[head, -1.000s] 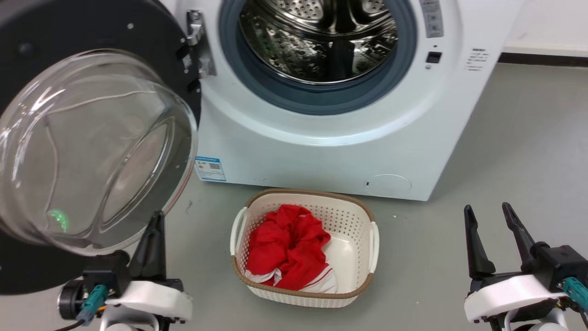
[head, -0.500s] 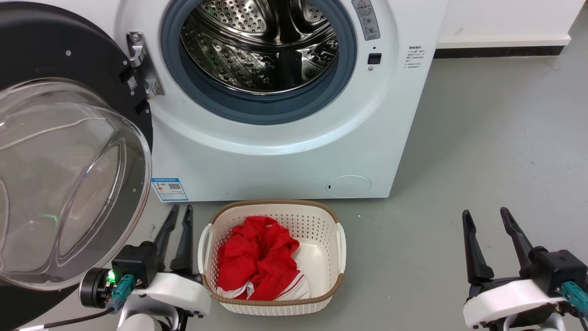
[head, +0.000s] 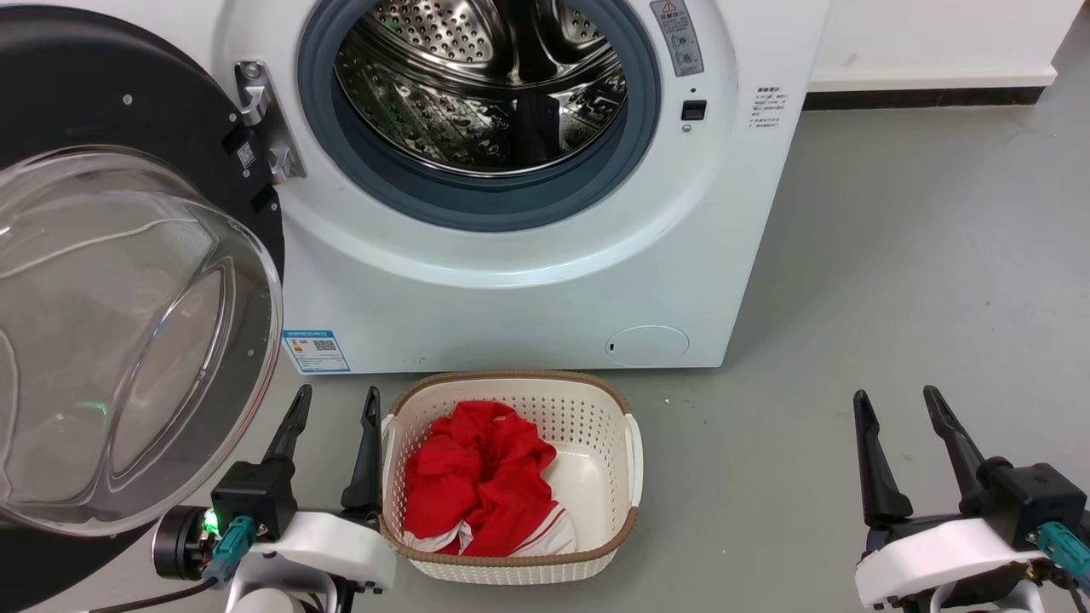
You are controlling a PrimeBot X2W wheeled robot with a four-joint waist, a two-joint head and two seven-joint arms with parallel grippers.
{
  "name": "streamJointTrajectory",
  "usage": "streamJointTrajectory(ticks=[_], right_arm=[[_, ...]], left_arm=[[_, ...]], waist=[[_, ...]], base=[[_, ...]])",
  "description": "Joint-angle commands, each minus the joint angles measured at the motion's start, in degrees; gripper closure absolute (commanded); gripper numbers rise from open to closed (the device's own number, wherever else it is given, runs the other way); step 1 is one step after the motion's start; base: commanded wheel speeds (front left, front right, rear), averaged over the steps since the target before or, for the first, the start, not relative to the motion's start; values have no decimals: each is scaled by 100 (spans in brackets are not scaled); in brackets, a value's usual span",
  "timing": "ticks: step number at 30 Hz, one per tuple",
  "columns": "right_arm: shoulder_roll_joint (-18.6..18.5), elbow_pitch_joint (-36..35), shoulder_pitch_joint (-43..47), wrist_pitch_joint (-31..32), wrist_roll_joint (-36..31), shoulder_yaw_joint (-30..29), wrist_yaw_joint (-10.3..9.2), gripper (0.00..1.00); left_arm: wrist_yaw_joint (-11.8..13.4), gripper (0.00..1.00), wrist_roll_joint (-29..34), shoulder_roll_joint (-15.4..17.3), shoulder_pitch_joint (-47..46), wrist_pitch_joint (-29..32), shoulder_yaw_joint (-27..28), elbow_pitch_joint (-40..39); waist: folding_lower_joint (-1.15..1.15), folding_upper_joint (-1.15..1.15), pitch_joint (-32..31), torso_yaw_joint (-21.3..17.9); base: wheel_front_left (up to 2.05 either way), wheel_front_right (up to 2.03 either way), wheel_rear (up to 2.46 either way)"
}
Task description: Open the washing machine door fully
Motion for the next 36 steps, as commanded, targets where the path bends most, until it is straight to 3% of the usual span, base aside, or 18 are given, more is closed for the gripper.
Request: streamJointTrajectory(ticks=[1,26,27,32,36], right_arm=[[13,4,18,-14,56,6,-4,0],[13,59,30,-53,64,-21,-4,0],[0,61,4,-25,25,-17,0,100],[1,295,111,-10,90,2,0,100],[-14,340,68,57,600,-4,0,100]], left_arm=[[32,0,14,-19,49,-14,12,-25],[-88,0,222,-126,51,-15,204,-113],[-70,100,202,-107,3,-1,208,-98],[-73,100,135,-143,161,56,214,143],[-117,100,-319,-170,124,196,306,169]], waist=[[0,0,15,16],[0,0,54,65],[0,0,54,64],[0,0,52,64],[0,0,47,61]], base=[[0,0,0],[0,0,0],[0,0,0],[0,0,0],[0,0,0]])
